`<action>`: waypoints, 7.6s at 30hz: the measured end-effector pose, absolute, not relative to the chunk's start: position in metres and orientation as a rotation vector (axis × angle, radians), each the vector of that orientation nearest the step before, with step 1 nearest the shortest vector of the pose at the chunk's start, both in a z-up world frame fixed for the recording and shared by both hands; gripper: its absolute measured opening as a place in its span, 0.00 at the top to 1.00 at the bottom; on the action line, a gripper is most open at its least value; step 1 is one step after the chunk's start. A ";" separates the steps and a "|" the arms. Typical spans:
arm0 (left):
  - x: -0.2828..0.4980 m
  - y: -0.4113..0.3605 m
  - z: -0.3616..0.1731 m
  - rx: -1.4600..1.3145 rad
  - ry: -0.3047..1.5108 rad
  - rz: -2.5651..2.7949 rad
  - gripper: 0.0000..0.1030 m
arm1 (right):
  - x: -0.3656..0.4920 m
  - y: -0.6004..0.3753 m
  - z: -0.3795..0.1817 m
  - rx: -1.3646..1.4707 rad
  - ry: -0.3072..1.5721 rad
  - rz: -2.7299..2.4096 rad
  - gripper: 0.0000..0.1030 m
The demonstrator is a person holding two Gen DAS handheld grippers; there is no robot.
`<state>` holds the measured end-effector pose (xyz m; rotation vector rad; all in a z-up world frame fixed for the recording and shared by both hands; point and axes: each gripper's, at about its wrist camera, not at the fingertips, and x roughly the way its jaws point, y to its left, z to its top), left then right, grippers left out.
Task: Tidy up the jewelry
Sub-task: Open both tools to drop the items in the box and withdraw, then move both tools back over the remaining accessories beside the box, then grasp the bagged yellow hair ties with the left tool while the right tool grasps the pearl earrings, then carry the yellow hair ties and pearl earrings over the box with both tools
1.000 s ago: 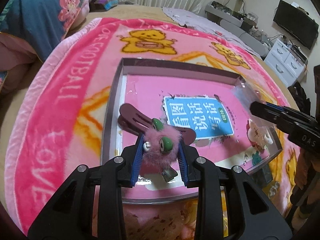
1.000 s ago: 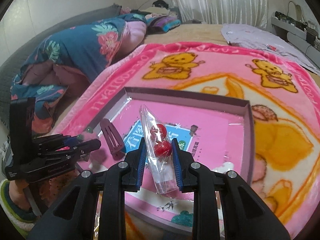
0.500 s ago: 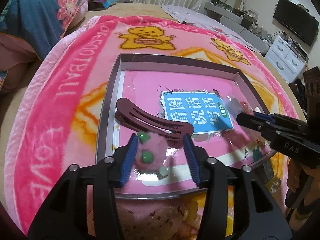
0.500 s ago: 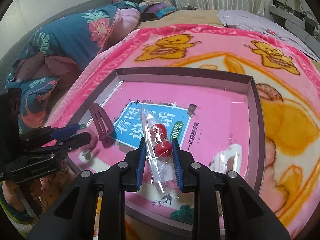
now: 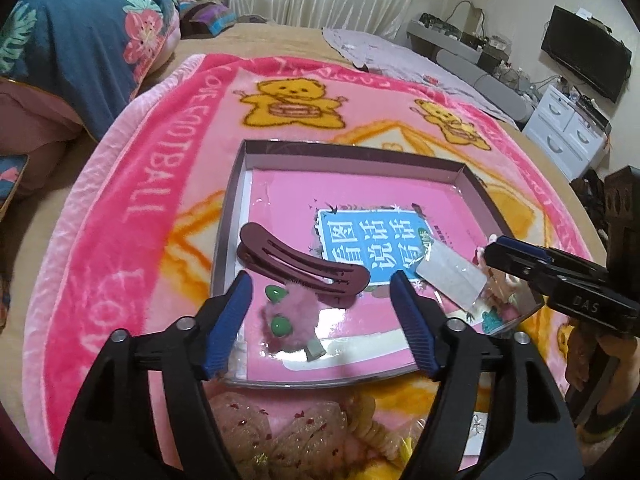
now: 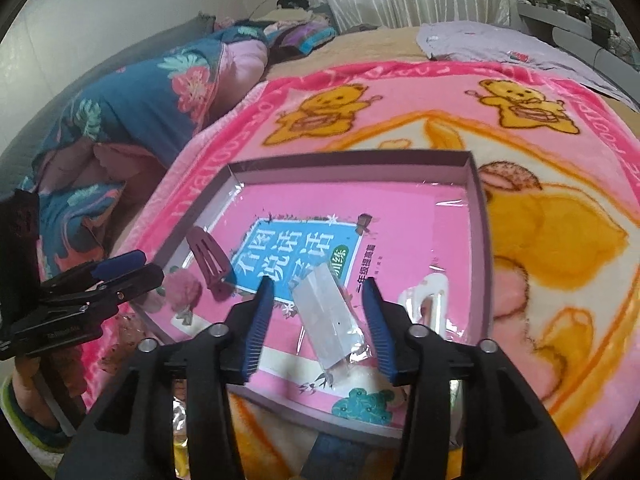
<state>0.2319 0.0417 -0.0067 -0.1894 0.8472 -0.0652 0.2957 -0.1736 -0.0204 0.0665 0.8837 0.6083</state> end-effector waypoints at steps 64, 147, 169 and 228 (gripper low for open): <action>0.074 0.047 0.063 -0.240 0.686 0.030 0.10 | 0.122 -0.223 0.055 -0.026 0.605 0.544 0.06; 0.097 0.002 -0.045 -0.382 0.969 -0.257 0.92 | 0.177 -0.208 -0.070 -0.031 0.907 0.495 0.58; 0.101 0.026 0.006 -0.377 0.840 -0.179 0.92 | 0.166 -0.272 -0.030 0.051 0.745 0.415 0.58; 0.245 -0.012 -0.029 -0.270 0.902 -0.352 0.92 | 0.285 -0.184 -0.009 -0.095 0.736 0.507 0.58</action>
